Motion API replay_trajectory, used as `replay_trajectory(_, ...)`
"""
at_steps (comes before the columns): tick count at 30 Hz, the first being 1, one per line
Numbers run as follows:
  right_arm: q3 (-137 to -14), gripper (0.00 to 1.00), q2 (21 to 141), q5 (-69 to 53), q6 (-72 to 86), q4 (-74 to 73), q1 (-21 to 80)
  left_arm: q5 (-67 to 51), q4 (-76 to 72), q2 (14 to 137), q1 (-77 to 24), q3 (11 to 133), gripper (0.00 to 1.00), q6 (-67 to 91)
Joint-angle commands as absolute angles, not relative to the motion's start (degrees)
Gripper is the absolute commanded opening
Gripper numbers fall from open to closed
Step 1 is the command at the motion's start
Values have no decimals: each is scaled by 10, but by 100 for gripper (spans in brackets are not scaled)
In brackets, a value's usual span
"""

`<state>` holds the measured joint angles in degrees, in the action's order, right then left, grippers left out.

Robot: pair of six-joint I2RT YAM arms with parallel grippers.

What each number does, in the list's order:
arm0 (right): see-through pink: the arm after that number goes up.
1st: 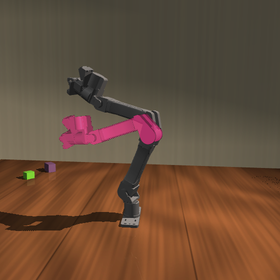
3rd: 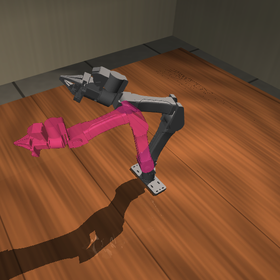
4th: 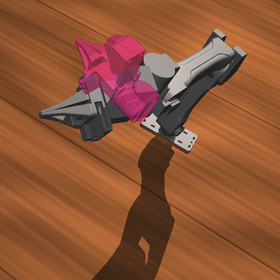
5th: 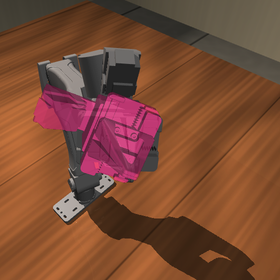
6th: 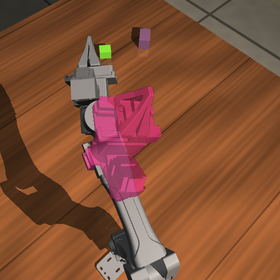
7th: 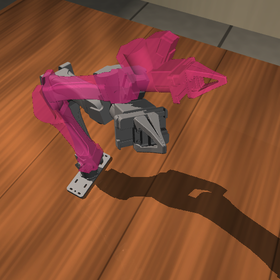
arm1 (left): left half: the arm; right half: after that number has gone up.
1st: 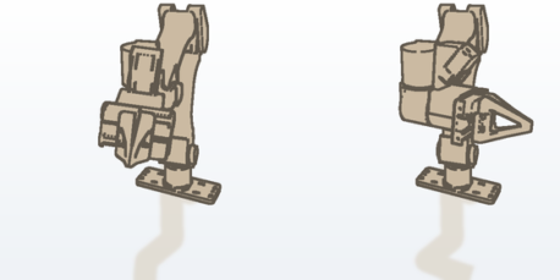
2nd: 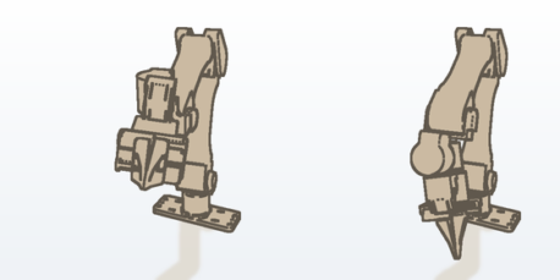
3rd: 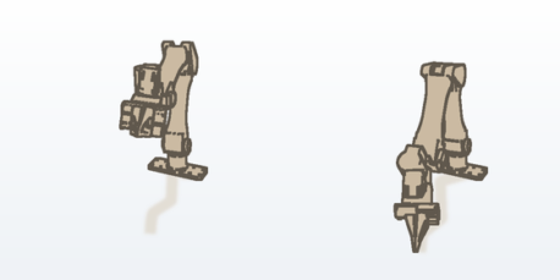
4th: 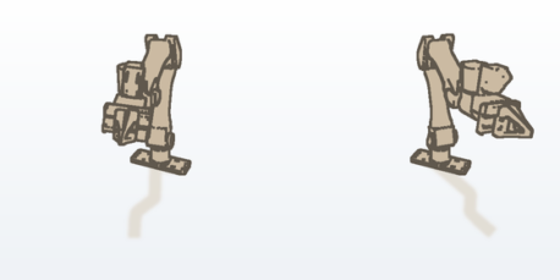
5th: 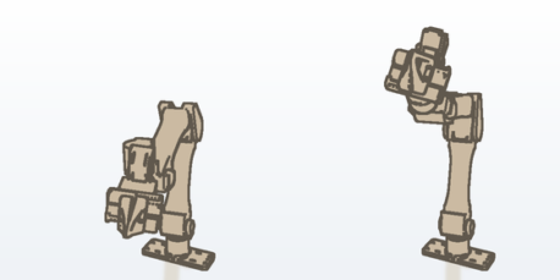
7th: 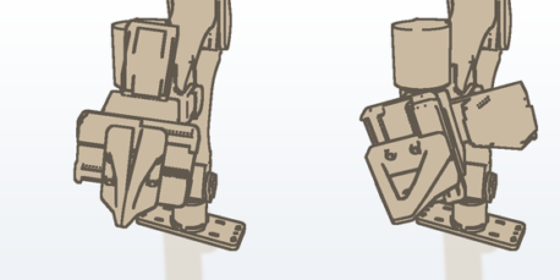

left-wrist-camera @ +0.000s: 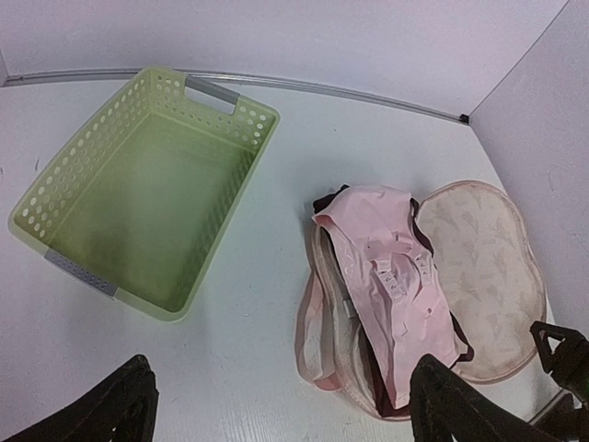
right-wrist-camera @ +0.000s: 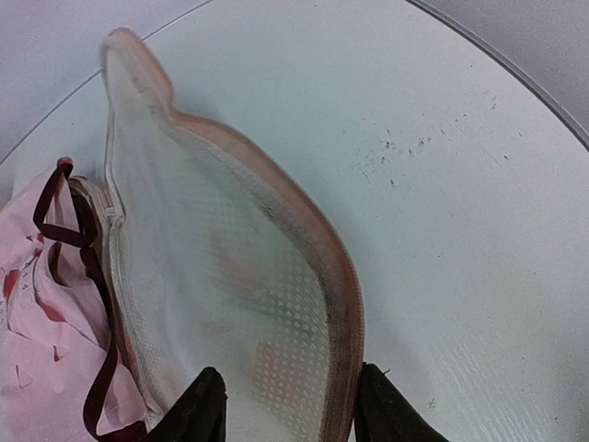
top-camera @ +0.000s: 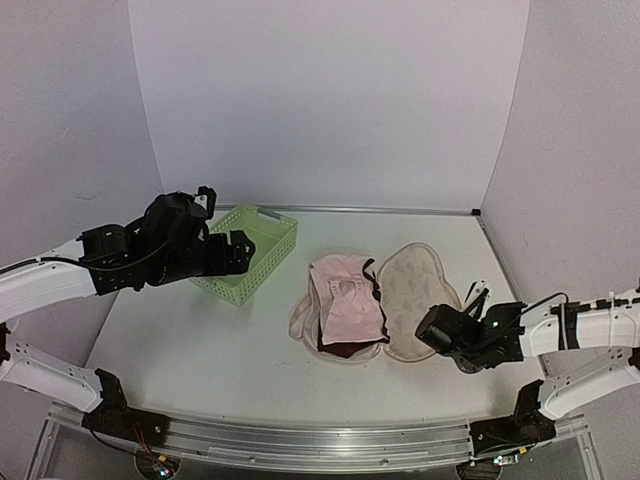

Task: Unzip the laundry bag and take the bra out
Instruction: Open the laundry bag at the center of the board, then pick up the bra from the laundry bag.

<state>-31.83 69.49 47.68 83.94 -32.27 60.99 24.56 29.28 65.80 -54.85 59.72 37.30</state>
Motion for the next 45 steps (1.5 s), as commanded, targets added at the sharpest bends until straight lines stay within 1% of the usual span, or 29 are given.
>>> replay_trajectory(1, -317, 52, 646, 509, 821, -319, 603, 254, 271, 662, -545, 631, 95, 360)
replay_trajectory(4, -339, 54, 621, 529, 768, -321, 601, 255, 271, 670, -544, 636, 95, 356)
replay_trajectory(7, -372, 62, 595, 558, 696, -329, 598, 257, 271, 673, -544, 642, 96, 353)
replay_trajectory(11, -412, 68, 564, 582, 605, -332, 587, 261, 271, 673, -544, 643, 96, 347)
replay_trajectory(16, -469, 71, 571, 554, 505, -333, 563, 265, 271, 674, -543, 646, 96, 340)
replay_trajectory(18, -496, 71, 591, 517, 458, -320, 550, 267, 271, 676, -542, 648, 96, 337)
replay_trajectory(21, -530, 73, 636, 424, 386, -287, 526, 267, 271, 681, -541, 652, 96, 332)
replay_trajectory(24, -570, 74, 693, 340, 348, -274, 510, 265, 271, 685, -541, 655, 96, 330)
replay_trajectory(28, -593, 74, 751, 206, 322, -229, 477, 262, 271, 684, -539, 652, 96, 331)
replay_trajectory(32, -614, 74, 807, 98, 322, -193, 445, 259, 271, 681, -538, 646, 96, 333)
replay_trajectory(38, -624, 73, 876, -19, 357, -135, 412, 254, 271, 681, -538, 639, 96, 338)
replay_trajectory(45, -630, 71, 950, -91, 391, -87, 374, 252, 271, 681, -537, 634, 96, 343)
